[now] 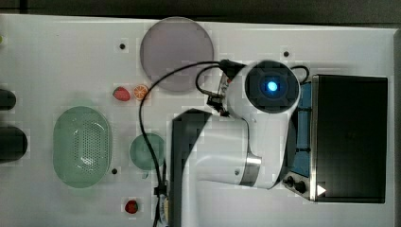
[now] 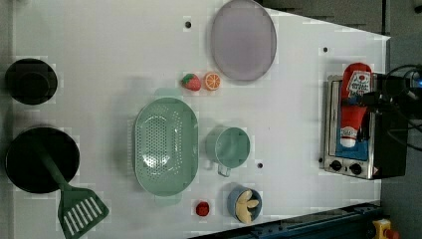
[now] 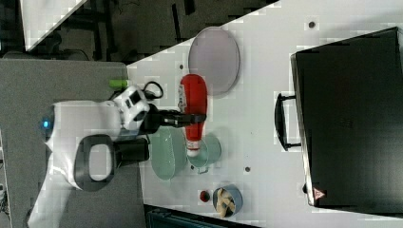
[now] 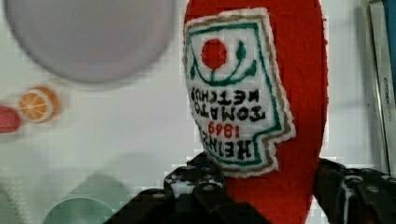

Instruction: Pick ketchup from strainer and place it on the table

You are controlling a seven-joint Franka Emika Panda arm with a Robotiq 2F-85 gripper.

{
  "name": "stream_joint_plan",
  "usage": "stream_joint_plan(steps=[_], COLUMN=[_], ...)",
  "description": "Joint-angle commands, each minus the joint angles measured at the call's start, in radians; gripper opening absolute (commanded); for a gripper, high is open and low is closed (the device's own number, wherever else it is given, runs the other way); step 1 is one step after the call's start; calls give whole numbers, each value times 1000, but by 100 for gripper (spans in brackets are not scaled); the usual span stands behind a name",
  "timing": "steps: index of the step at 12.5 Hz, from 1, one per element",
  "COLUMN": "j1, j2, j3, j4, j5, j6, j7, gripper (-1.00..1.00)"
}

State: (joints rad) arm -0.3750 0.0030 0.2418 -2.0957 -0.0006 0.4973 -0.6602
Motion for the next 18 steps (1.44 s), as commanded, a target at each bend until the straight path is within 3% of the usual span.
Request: stream_joint_plan(steps=[1,7,11,15,18], j1=[38,38,41,41,41], j2=[1,159,235,125,11], j3=[11,11,17,18,13], j4=[-109,-202,-199,-156,-65], j5=[13,13,12,14,14], j6=[77,264,358,276,95], j7=[-60,-60,-60,38,253], gripper=[13,19,99,100,100])
